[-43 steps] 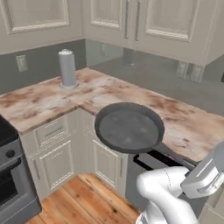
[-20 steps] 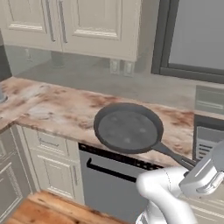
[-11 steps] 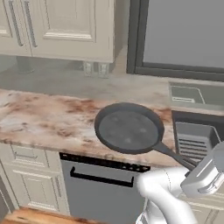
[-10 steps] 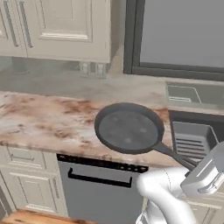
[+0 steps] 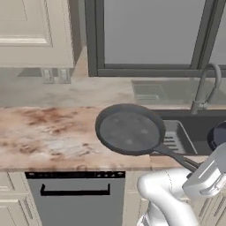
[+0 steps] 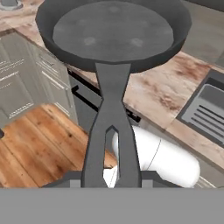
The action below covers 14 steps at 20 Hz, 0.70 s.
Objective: Move the pot and pan from the stove into the sink.
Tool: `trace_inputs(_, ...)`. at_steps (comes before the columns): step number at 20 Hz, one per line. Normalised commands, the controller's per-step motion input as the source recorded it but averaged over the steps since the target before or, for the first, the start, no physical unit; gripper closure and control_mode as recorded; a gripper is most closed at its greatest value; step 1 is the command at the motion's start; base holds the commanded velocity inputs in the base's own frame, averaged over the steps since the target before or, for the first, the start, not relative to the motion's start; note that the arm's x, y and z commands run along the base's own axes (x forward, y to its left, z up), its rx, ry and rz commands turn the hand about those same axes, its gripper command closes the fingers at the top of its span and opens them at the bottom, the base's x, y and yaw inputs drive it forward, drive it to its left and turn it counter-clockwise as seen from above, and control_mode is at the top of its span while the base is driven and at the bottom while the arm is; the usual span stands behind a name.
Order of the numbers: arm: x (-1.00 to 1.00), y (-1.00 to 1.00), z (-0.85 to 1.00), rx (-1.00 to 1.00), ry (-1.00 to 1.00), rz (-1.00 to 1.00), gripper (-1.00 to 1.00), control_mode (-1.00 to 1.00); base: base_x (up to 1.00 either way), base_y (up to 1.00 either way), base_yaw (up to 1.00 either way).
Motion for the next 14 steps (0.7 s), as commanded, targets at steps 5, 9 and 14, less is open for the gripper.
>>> trace_inputs(5, 0.00, 0.00, 0.00, 0.00, 0.00, 0.00, 1.00, 1.00, -0.02, -0.29, -0.41)
trace_inputs(9, 0.00, 0.00, 0.00, 0.00, 0.00, 0.00, 1.00, 1.00, 0.00, -0.25, -0.43)
trace_inputs(14, 0.00, 0.00, 0.00, 0.00, 0.00, 0.00, 1.00, 1.00, 0.00, -0.24, -0.44)
